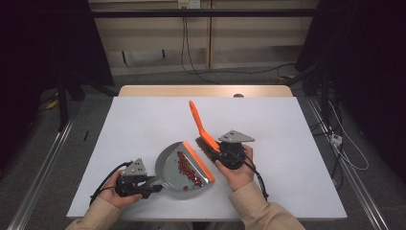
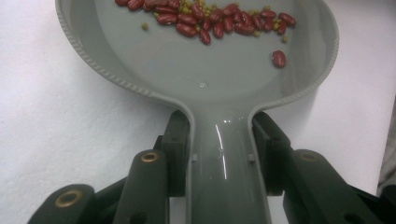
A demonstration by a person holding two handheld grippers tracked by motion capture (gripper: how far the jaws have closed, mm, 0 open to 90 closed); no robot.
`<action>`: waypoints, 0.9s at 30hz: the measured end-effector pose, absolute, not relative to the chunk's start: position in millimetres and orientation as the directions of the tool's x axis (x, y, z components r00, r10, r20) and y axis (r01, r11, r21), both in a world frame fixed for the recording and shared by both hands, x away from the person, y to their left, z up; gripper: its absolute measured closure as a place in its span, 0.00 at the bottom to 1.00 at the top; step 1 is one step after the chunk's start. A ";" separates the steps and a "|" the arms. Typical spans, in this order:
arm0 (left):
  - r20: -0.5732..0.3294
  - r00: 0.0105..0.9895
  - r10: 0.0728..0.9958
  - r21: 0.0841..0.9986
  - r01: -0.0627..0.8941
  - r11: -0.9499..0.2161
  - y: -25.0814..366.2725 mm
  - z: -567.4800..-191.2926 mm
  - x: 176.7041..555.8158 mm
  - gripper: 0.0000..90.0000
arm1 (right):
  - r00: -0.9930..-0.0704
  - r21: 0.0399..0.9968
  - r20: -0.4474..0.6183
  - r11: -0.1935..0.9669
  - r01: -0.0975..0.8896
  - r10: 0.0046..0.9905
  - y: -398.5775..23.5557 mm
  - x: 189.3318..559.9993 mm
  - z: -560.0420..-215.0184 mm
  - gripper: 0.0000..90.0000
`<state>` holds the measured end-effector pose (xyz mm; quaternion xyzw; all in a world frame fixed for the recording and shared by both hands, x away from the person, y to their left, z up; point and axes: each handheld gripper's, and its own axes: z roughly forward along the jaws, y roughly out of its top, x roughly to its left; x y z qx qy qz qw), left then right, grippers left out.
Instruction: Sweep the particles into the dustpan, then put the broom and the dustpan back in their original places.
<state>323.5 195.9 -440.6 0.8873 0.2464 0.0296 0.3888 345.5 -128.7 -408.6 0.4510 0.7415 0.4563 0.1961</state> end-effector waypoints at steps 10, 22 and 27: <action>-0.153 0.818 0.554 0.764 0.454 -0.459 208.7 -436.2 326.1 0.70 | -0.447 0.865 0.132 0.117 0.487 0.885 -169.2 346.3 -400.9 0.79; -0.127 0.651 0.748 0.796 0.517 -0.315 225.2 -433.9 341.9 0.70 | -0.338 0.855 0.079 0.111 0.506 0.938 -221.5 341.0 -410.4 0.79; -0.135 0.595 0.792 0.781 0.556 -0.285 230.7 -437.3 348.5 0.70 | -0.300 0.855 0.064 0.103 0.508 0.952 -237.8 340.3 -411.3 0.79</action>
